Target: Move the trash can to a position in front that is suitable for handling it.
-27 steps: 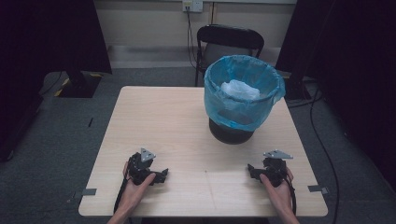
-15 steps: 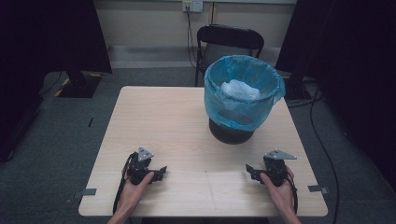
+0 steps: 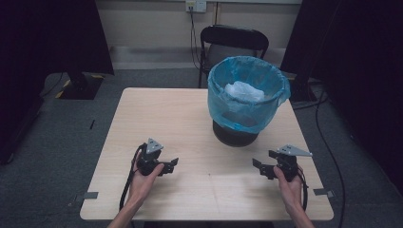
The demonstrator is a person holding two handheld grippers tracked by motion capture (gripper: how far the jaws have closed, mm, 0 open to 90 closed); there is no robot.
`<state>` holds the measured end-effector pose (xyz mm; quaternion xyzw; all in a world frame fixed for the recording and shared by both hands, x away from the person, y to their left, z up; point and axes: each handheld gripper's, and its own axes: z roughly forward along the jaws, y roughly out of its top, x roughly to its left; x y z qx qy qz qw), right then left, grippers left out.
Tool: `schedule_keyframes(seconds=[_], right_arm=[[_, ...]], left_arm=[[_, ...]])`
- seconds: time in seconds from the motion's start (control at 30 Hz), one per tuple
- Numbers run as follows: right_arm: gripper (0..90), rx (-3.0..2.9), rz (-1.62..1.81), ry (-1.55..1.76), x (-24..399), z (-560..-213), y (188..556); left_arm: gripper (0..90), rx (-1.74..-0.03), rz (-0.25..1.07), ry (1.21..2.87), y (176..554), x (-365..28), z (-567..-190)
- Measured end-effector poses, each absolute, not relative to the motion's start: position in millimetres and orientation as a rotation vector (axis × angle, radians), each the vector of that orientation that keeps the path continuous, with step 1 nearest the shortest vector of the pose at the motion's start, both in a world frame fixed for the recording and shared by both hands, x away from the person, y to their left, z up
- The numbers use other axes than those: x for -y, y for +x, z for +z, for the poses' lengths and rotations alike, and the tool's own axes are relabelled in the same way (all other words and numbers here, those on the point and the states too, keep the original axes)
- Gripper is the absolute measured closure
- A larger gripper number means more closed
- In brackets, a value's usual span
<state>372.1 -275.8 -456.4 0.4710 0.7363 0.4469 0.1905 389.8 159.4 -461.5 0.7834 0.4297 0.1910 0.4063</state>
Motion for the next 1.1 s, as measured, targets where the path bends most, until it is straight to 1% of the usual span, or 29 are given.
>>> schedule_keyframes(seconds=[0.03,0.13,0.2,0.23,0.3,0.33,0.37,0.43,0.47,0.6,0.67,0.7,0.77,0.83,0.97,1.0,1.07,1.1], right_arm=[[16.7,-2.069,1.256,1.324,275.8,-456.4,372.1],[17.4,-2.052,1.264,1.304,277.1,-447.4,380.3],[19.3,-2.046,1.28,1.305,278.5,-442.1,386.4],[19.3,-2.046,1.28,1.305,278.5,-442.1,386.4],[22.4,-2.024,1.3,1.313,282.5,-434.4,398.5],[24.8,-2.016,1.299,1.313,283.7,-431.8,402.8],[26.1,-2.011,1.299,1.31,285.3,-429.6,407.9],[27.3,-2.003,1.295,1.311,287.0,-427.9,413.5],[30.6,-1.991,1.285,1.325,291.2,-424.9,425.1],[29.9,-1.947,1.264,1.366,299.8,-419.6,449.5],[29.4,-1.914,1.227,1.378,304.1,-417.7,459.3],[28.8,-1.897,1.214,1.387,306.4,-417.2,463.7],[27.2,-1.86,1.187,1.418,311.0,-417.7,471.9],[25.1,-1.829,1.153,1.471,315.2,-420.6,480.3],[23.3,-1.809,1.097,1.513,319.4,-425.9,493.0],[22.7,-1.782,1.063,1.531,320.4,-429.1,502.2],[22.6,-1.777,1.06,1.54,320.8,-430.3,507.1],[22.5,-1.734,1.062,1.556,320.6,-430.8,515.1]], left_arm=[[16.1,-1.084,0.482,1.976,389.8,-159.4,-461.5],[17.0,-1.056,0.483,1.957,406.4,-144.5,-453.0],[17.2,-1.045,0.501,1.953,417.1,-135.5,-447.9],[17.2,-1.045,0.501,1.953,417.1,-135.5,-447.9],[17.2,-1.034,0.496,1.944,429.8,-126.8,-443.0],[17.3,-1.021,0.5,1.926,442.7,-118.6,-438.6],[17.5,-1.021,0.5,1.926,442.7,-118.6,-438.6],[17.8,-1.008,0.525,1.923,456.2,-110.9,-435.0],[17.8,-0.995,0.525,1.911,470.6,-105.4,-432.8],[17.9,-0.986,0.5,1.898,498.2,-95.7,-438.6],[17.8,-0.995,0.513,1.904,504.7,-93.7,-439.8],[18.0,-1.015,0.518,1.873,515.7,-91.0,-442.5],[18.1,-1.031,0.498,1.868,521.8,-90.0,-443.2],[18.2,-1.046,0.465,1.85,537.7,-86.6,-441.4],[18.0,-1.066,0.479,1.824,551.9,-80.5,-438.1],[18.2,-1.077,0.498,1.823,561.9,-74.8,-435.8],[18.2,-1.086,0.5,1.813,566.6,-71.8,-435.1],[18.3,-1.091,0.501,1.804,571.1,-68.2,-435.0]])
